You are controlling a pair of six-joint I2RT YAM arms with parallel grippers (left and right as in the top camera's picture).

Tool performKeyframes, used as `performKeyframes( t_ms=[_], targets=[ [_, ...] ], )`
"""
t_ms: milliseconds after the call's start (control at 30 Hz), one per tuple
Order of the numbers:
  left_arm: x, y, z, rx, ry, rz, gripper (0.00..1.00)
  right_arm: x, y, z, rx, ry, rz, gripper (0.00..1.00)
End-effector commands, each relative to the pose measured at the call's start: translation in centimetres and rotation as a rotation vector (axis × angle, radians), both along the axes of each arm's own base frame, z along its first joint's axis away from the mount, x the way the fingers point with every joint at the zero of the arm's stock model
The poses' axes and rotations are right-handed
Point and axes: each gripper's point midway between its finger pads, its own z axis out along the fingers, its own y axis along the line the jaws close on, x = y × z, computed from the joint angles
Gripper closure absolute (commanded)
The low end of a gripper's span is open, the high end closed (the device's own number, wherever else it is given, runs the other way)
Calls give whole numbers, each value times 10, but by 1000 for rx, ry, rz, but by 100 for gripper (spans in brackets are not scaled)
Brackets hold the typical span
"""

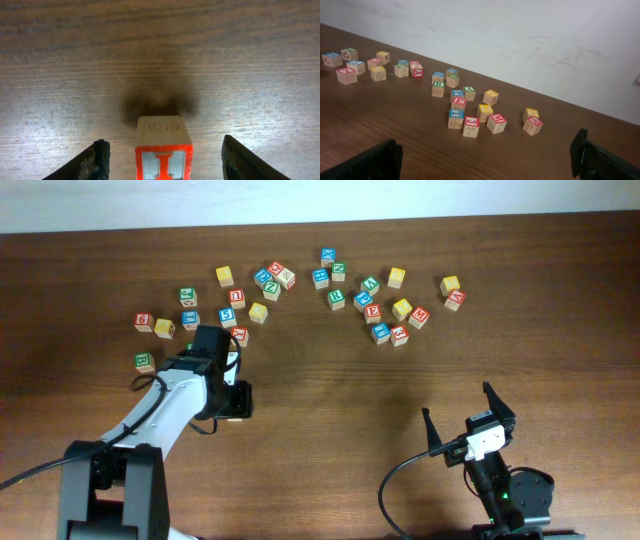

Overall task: Spell out ICRA
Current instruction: 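Set the I block down, open the left gripper and raise it, then swing the left gripper over the upper-left block cluster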

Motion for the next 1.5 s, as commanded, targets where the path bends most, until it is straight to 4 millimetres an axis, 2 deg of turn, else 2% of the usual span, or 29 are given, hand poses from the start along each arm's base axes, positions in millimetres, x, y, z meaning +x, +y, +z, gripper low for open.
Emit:
performKeyframes(
  t_ms=[0, 167, 267, 367, 433, 500, 567, 667, 767, 867, 1067, 1200, 1300, 1467],
  targets=[
    [-1, -1, -4, -7, 4, -2, 37, -1, 3, -2, 4, 4, 18, 2],
    [15, 5, 7, 30, -43, 6, 33, -1, 3, -2, 4, 5, 18, 2],
    [36, 8, 32, 59, -89, 13, 31, -1, 3, -2, 4, 5, 18, 2],
    [54, 6, 59, 52, -133, 15, 34, -1, 3, -2, 4, 4, 18, 2],
    [69, 3, 80, 46, -177, 16, 40, -1, 3, -2, 4, 5, 18, 2],
    [85, 1, 102, 36, -237, 18, 54, -1, 3, -2, 4, 4, 18, 2],
    [92, 0, 111, 32, -265, 19, 63, -1, 3, -2, 4, 4, 18, 2],
    [97, 0, 112, 31, -284, 20, 68, -1, 3, -2, 4, 4, 18, 2],
    [110, 2, 118, 47, -347, 30, 100, -1, 3, -2, 4, 5, 18, 2],
    [121, 1, 124, 39, -395, 33, 100, -1, 3, -2, 4, 4, 18, 2],
    [124, 8, 121, 82, -398, 47, 100, -1, 3, -2, 4, 4, 18, 2],
    [128, 26, 105, 150, -379, 169, 100, -1, 3, -2, 4, 4, 18, 2],
    [129, 36, 90, 137, -346, 270, 100, -1, 3, -2, 4, 4, 18, 2],
    [129, 37, 76, -1, -287, 300, 100, -1, 3, -2, 4, 4, 18, 2]
  ],
)
